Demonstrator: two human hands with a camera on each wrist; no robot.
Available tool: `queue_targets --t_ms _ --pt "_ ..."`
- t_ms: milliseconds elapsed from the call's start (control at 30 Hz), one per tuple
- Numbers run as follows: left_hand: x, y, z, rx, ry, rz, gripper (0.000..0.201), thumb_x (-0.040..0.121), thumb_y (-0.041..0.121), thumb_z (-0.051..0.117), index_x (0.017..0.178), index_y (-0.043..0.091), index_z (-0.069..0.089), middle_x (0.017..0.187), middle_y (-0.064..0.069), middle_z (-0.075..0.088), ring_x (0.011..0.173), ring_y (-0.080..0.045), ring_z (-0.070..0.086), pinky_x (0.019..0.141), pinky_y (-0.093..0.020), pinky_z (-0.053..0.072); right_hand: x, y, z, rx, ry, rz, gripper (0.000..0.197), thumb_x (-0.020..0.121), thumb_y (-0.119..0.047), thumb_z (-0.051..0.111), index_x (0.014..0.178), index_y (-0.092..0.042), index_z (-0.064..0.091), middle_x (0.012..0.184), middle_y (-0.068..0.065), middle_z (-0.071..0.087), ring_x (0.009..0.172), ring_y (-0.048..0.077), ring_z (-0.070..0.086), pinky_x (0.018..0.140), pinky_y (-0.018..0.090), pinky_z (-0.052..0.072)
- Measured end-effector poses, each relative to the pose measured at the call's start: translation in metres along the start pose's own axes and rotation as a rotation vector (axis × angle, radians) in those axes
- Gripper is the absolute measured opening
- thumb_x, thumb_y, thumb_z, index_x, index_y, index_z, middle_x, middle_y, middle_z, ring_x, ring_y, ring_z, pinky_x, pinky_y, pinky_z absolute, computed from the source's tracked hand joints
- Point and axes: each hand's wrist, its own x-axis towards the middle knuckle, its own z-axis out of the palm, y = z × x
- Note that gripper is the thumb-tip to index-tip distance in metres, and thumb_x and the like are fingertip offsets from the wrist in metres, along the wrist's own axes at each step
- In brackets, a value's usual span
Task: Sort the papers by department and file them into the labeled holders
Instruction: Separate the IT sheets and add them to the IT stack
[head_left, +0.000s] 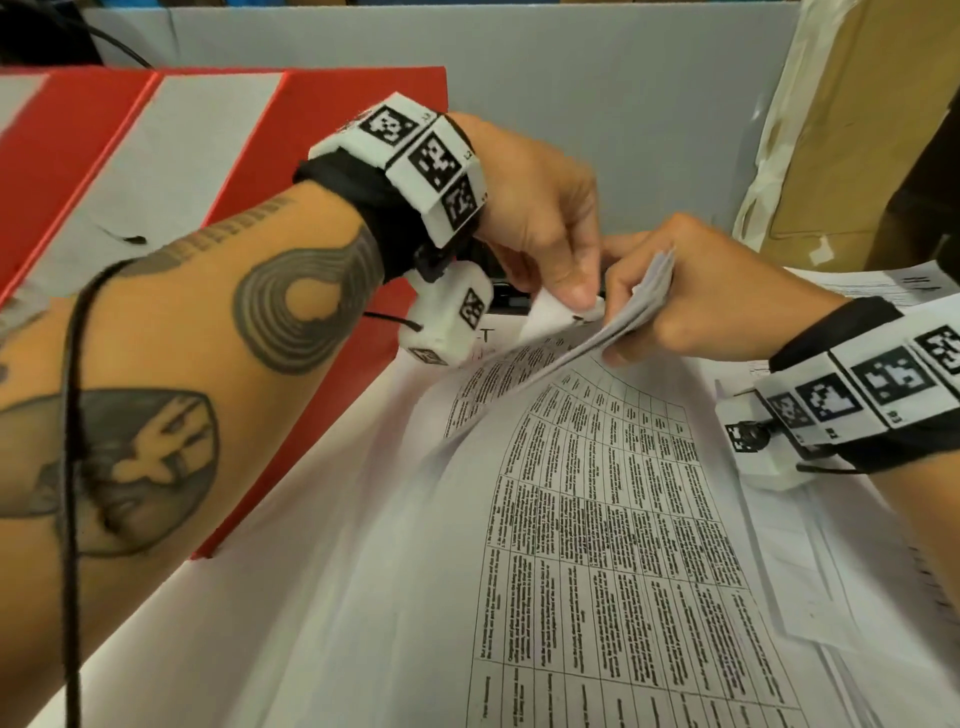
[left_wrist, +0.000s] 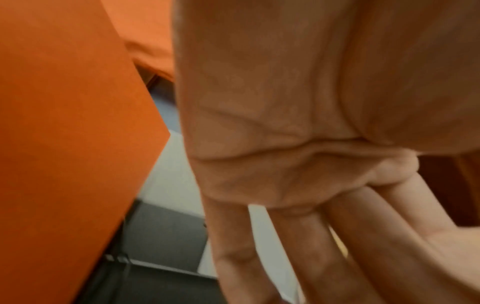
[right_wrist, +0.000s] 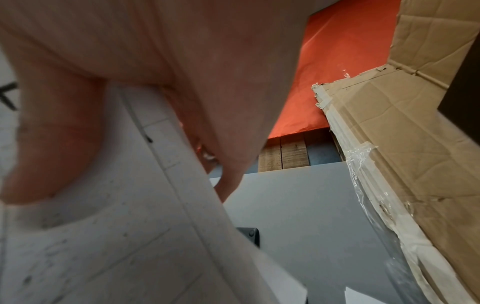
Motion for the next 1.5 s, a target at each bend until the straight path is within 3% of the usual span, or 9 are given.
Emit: queue_targets --t_ms 167,300,533,667,800,933,1100,1333,1500 --pt "0.008 -0.026 0.01 -0.273 0.041 -0.034 0.021 0.1 0.027 0.063 0.101 0.013 0.078 0.105 -0.019 0.077 0.097 -0.025 0.074 0.095 -0.042 0.057 -0.002 0.0 -0.002 0.039 0.026 -0.02 0.048 0.058 0.001 0.095 0.071 -0.03 0.061 0.062 -0.024 0.064 0.058 -0.003 0.061 0.054 0.01 0.042" --pt "0.037 -0.068 0.021 0.426 0.112 -0.401 0.017 0.083 0.037 0.081 0.088 0.02 0.079 0.087 0.001 0.079 0.084 -0.019 0.076 0.083 -0.04 0.064 -0.004 -0.005 -0.003 0.068 -0.002 0.001 0.065 0.057 -0.001 0.096 0.104 -0.022 0.057 0.084 -0.023 0.065 0.077 -0.01 0.064 0.063 0.012 0.05" --pt "0.067 -0.082 0.032 0.86 0.05 -0.523 0.044 0.062 0.041 0.094 0.093 0.023 0.067 0.081 0.005 0.07 0.075 -0.021 0.071 0.072 -0.039 0.062 -0.003 -0.004 -0.001 -0.009 -0.081 0.014 0.042 0.062 -0.006 0.096 0.086 -0.028 0.07 0.083 -0.016 0.073 0.081 0.002 0.072 0.072 0.024 0.056" --pt "0.057 -0.064 0.024 0.784 0.166 -0.468 0.039 0.078 0.035 0.088 0.075 0.019 0.052 0.076 0.002 0.06 0.071 -0.018 0.064 0.06 -0.029 0.052 -0.003 -0.003 -0.002 0.017 -0.089 0.003 0.04 0.063 -0.006 0.095 0.084 -0.031 0.071 0.08 -0.018 0.074 0.08 0.002 0.072 0.073 0.026 0.055" --pt "0.048 -0.057 0.017 0.737 0.181 -0.45 0.025 0.084 0.037 0.082 0.096 0.019 0.069 0.092 -0.001 0.072 0.091 -0.021 0.07 0.087 -0.037 0.059 -0.003 -0.002 -0.002 0.038 -0.117 -0.001 0.039 0.067 -0.005 0.093 0.077 -0.037 0.073 0.076 -0.02 0.074 0.076 0.002 0.072 0.072 0.028 0.056" --pt "0.032 -0.043 0.004 0.648 0.153 -0.366 0.017 0.092 0.033 0.073 0.098 0.017 0.077 0.1 -0.002 0.077 0.092 -0.023 0.072 0.092 -0.043 0.059 0.001 -0.001 0.0 0.074 -0.061 -0.013 0.058 0.059 -0.01 0.097 0.075 -0.059 0.071 0.111 -0.005 0.072 0.104 0.013 0.07 0.092 0.049 0.057" --pt "0.009 -0.003 -0.008 0.491 0.137 -0.245 0.013 0.089 0.035 0.077 0.095 0.024 0.079 0.087 0.005 0.078 0.082 -0.015 0.072 0.075 -0.03 0.054 -0.001 -0.008 -0.001 0.058 0.02 -0.039 0.075 0.058 -0.015 0.098 0.079 -0.076 0.06 0.137 -0.009 0.063 0.131 0.005 0.056 0.111 0.047 0.046" --pt "-0.019 -0.001 -0.007 -0.055 0.07 -0.062 0.039 0.074 0.027 0.085 0.103 0.016 0.061 0.077 -0.002 0.078 0.067 -0.011 0.071 0.067 -0.022 0.055 0.0 -0.002 0.0 0.011 0.012 -0.012 0.039 0.061 -0.008 0.095 0.063 -0.039 0.072 0.084 -0.012 0.077 0.078 0.004 0.071 0.073 0.032 0.055" --pt "-0.005 -0.02 0.001 -0.282 0.232 -0.09 0.008 0.103 0.022 0.061 0.098 0.016 0.06 0.089 -0.009 0.08 0.079 -0.013 0.077 0.074 -0.024 0.063 -0.003 -0.004 -0.001 0.009 0.048 -0.045 0.05 0.059 0.001 0.095 0.076 -0.03 0.059 0.067 -0.024 0.065 0.061 -0.006 0.061 0.056 0.008 0.042"
